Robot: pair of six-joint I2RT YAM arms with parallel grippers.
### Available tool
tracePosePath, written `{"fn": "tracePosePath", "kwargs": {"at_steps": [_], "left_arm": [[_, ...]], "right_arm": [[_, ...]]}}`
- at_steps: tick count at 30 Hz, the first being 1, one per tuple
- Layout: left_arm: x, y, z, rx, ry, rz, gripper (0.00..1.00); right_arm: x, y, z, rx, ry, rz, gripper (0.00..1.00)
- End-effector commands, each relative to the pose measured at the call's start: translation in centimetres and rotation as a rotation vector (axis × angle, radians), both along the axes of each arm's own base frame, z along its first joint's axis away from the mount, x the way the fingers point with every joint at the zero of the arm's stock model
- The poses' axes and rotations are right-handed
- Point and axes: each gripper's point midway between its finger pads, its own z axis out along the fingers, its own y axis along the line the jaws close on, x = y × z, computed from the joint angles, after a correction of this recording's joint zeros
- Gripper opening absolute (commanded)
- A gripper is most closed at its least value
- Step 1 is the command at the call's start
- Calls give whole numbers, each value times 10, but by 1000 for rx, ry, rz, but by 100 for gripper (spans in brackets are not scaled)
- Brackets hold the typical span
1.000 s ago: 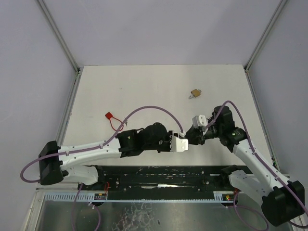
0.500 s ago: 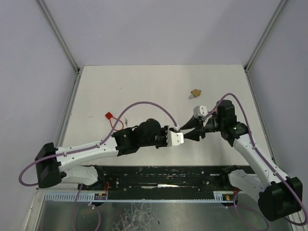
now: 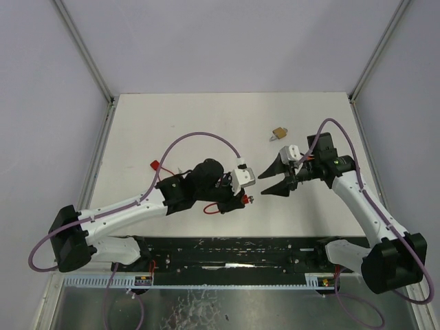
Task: Lock with the key
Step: Lock the lock.
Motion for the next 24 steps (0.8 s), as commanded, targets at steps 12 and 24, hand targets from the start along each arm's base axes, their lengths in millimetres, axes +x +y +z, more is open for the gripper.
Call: {"fn": "tracePosePath", "kwargs": {"at_steps": [12, 24], "left_arm": [[-4, -25, 16, -102, 83, -61, 0], [-5, -17, 23, -157, 9, -54, 0]], "right_arm": [[-22, 8, -21, 10, 58, 66, 55], [-41, 21, -25, 1, 138, 135, 30]]}}
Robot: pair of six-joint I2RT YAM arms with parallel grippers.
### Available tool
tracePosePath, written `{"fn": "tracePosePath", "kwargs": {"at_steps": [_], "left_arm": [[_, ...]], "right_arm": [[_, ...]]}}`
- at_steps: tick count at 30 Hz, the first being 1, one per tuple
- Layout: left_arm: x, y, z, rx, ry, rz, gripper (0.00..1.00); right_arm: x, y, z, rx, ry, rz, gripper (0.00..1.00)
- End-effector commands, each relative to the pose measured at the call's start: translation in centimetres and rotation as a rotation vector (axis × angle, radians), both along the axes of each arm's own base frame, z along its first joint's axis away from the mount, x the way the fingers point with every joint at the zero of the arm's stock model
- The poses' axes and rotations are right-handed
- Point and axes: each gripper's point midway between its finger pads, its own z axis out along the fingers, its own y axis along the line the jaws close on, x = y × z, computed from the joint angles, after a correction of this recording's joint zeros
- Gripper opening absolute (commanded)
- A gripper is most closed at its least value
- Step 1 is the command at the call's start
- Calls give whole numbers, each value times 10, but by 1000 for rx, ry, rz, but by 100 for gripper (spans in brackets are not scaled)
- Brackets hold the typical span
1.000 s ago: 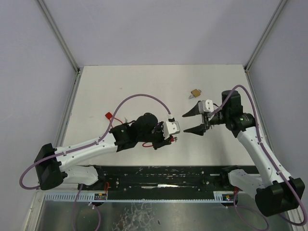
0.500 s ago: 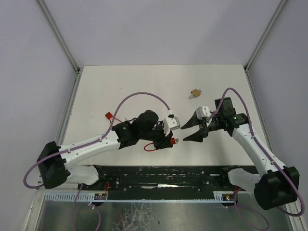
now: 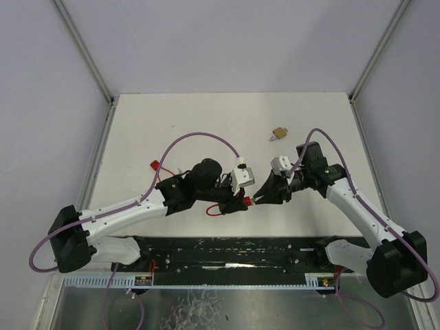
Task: Lock with the key
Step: Lock the lock.
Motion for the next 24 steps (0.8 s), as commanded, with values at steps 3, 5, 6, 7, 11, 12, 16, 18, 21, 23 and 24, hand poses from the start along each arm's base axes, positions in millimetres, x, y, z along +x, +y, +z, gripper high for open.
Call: {"fn": "tracePosePath", "kwargs": {"at_steps": [3, 5, 6, 7, 11, 12, 16, 18, 21, 23, 24], "left_arm": [[6, -11, 18, -84, -61, -9, 0], [6, -11, 19, -85, -65, -8, 0], [6, -11, 19, -87, -67, -11, 0], [6, -10, 19, -86, -67, -10, 0], [4, -11, 19, -92, -57, -15, 0], [3, -11, 19, -95, -50, -16, 0], [2, -13, 17, -90, -18, -14, 0], [1, -14, 16, -81, -6, -17, 0], [2, -16, 17, -84, 0, -16, 0], [6, -17, 19, -81, -2, 7, 0], [8, -16, 19, -73, -5, 18, 0]], "right_arm": [[-8, 7, 8, 31, 29, 46, 27], [-7, 8, 8, 28, 22, 42, 19], [-6, 8, 8, 24, 17, 38, 17], [-6, 8, 8, 20, 15, 35, 14], [-3, 6, 3, 4, -24, 17, 7], [-2, 6, 3, 1, -35, 14, 5], [-4, 5, 1, 8, -59, 24, 7], [-6, 6, 3, 17, -58, 32, 7], [-6, 6, 0, 18, -44, 33, 6], [-3, 7, -2, 13, -28, 19, 10], [-2, 7, -4, 6, -26, 12, 11]]}}
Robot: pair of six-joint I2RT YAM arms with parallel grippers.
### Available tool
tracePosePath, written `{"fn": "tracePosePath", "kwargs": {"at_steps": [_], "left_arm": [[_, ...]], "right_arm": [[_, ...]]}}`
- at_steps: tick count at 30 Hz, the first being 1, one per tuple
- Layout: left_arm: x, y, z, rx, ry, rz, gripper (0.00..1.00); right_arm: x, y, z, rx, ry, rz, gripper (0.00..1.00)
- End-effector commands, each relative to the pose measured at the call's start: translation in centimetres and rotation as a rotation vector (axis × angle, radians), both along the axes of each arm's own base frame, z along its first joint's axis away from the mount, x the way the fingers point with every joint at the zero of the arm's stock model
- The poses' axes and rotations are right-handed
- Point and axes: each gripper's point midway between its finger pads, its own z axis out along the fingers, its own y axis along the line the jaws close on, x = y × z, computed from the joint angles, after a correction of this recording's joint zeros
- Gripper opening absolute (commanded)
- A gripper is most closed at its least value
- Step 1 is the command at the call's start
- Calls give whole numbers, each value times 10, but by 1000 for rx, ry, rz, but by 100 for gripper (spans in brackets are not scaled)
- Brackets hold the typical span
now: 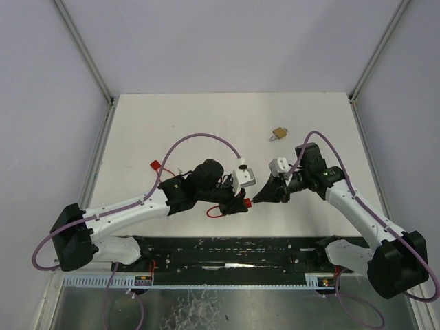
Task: Lock with the key
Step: Lock the lock.
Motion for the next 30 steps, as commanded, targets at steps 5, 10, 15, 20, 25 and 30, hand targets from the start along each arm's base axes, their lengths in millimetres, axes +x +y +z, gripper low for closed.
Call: {"fn": "tracePosePath", "kwargs": {"at_steps": [5, 10, 15, 20, 25, 30], "left_arm": [[14, -15, 33, -88, -45, 37, 0], [13, -16, 35, -99, -43, 38, 0], [14, -18, 36, -108, -37, 44, 0], [16, -17, 37, -112, -41, 58, 0], [15, -17, 37, -116, -37, 57, 0], [13, -15, 34, -102, -41, 48, 0]], "right_arm": [[4, 4, 0, 5, -1, -17, 16], [8, 4, -2, 0, 4, -39, 17], [10, 6, -3, -1, 16, -50, 19], [12, 6, -5, -5, 23, -58, 22], [12, 6, -2, 0, 21, -57, 14], [13, 5, -2, -11, -3, -62, 6]]}}
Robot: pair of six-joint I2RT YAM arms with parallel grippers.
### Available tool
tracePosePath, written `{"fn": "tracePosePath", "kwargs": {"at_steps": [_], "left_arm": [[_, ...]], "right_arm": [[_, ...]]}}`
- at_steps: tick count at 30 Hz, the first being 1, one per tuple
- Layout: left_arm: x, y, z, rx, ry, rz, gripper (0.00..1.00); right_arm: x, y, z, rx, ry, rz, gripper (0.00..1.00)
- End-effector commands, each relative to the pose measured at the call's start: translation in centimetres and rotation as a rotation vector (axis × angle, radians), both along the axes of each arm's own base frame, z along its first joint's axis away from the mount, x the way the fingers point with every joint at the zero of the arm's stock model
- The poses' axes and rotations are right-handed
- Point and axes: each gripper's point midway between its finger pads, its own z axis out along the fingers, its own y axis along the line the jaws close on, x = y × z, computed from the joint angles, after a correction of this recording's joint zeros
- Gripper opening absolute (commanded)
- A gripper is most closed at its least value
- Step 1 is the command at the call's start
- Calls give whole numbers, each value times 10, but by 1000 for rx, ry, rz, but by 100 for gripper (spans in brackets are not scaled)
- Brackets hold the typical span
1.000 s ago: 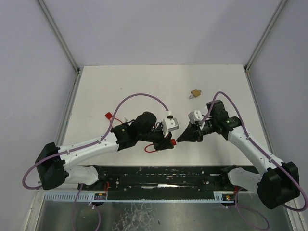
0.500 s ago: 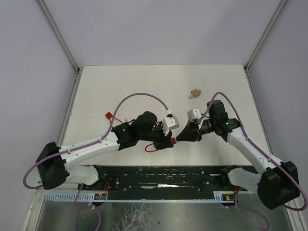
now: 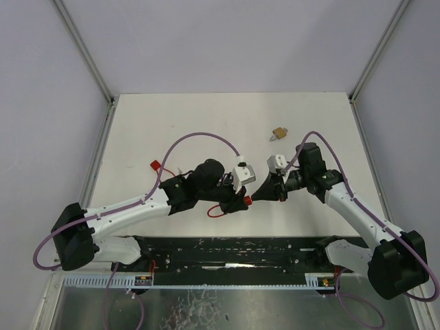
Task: Lock with the key
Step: Lock the lock.
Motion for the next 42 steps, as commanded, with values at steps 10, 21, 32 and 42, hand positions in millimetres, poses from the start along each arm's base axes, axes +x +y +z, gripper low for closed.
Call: {"fn": "tracePosePath", "kwargs": {"at_steps": [10, 21, 32, 42], "left_arm": [[-8, -20, 37, -135, 24, -125, 0], [-12, -21, 58, -235, 203, -201, 0], [11, -22, 64, -151, -534, -174, 0], [23, -39, 51, -146, -362, -47, 0]], "right_arm": [[-2, -7, -11, -26, -281, 68, 0], [-9, -15, -6, -33, -437, 105, 0], [2, -4, 1, -1, -157, -6, 0], [31, -8, -8, -74, -261, -129, 2]]}}
